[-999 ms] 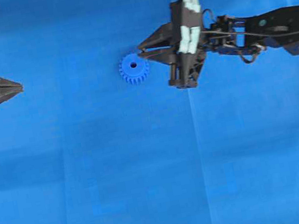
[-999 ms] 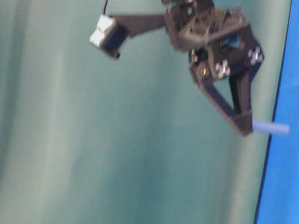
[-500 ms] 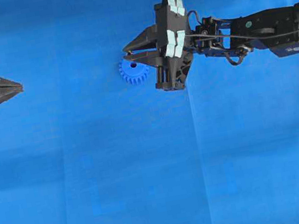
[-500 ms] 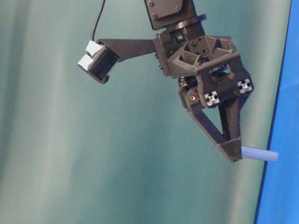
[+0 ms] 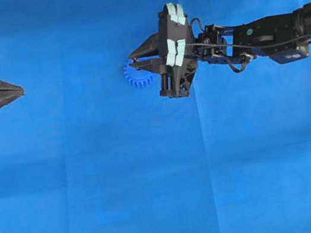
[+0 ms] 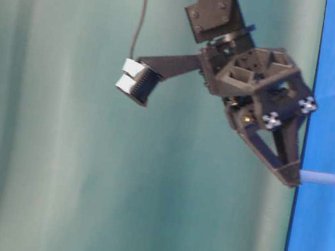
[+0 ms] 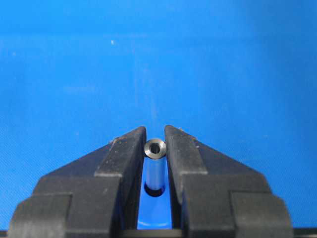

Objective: Insert the shaft placed at a random location into the center hole of the small gear at another random location.
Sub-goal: 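Carry the held shaft left over the blue gear's center hole, then lower the shaft into the gear's center hole with the right gripper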

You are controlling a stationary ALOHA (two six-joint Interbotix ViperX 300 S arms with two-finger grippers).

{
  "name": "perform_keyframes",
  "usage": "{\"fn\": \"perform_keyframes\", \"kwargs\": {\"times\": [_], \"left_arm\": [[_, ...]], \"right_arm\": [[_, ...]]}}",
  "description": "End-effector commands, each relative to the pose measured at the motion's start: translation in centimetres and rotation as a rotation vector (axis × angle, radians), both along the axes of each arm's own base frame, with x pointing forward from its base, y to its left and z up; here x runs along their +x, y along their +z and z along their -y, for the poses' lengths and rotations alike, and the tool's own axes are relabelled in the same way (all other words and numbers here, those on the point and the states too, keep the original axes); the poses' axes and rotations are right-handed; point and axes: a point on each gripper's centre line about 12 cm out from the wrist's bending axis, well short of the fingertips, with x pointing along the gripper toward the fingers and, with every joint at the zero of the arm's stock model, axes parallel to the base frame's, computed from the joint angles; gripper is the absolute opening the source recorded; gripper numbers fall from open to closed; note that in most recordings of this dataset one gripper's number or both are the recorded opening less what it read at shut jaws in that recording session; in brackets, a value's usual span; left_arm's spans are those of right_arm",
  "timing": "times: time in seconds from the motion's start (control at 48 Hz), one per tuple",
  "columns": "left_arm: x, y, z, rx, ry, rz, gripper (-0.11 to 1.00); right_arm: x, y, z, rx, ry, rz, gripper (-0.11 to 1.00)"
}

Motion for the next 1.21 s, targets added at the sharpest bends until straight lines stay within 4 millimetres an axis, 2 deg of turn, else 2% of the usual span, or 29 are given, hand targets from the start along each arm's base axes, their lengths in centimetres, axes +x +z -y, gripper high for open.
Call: {"fn": "perform_keyframes", "kwargs": {"times": [0.0, 0.854, 1.187], "left_arm": [[0.1, 0.4, 0.0, 0.001, -0.001, 0.011, 0.0], [0.1, 0.4, 0.0, -0.008, -0.001, 0.011, 0.0], [0.1, 0.3, 0.0, -0.008, -0.001, 0.009, 0.0]], "right_arm": [[0.5, 1.2, 0.1, -0.005, -0.004, 0.044, 0.03], [0.8, -2.4, 0.3, 0.023, -0.03, -0.003, 0.03], [0.7, -2.7, 0.3, 0.024, -0.03, -0.012, 0.03]]}}
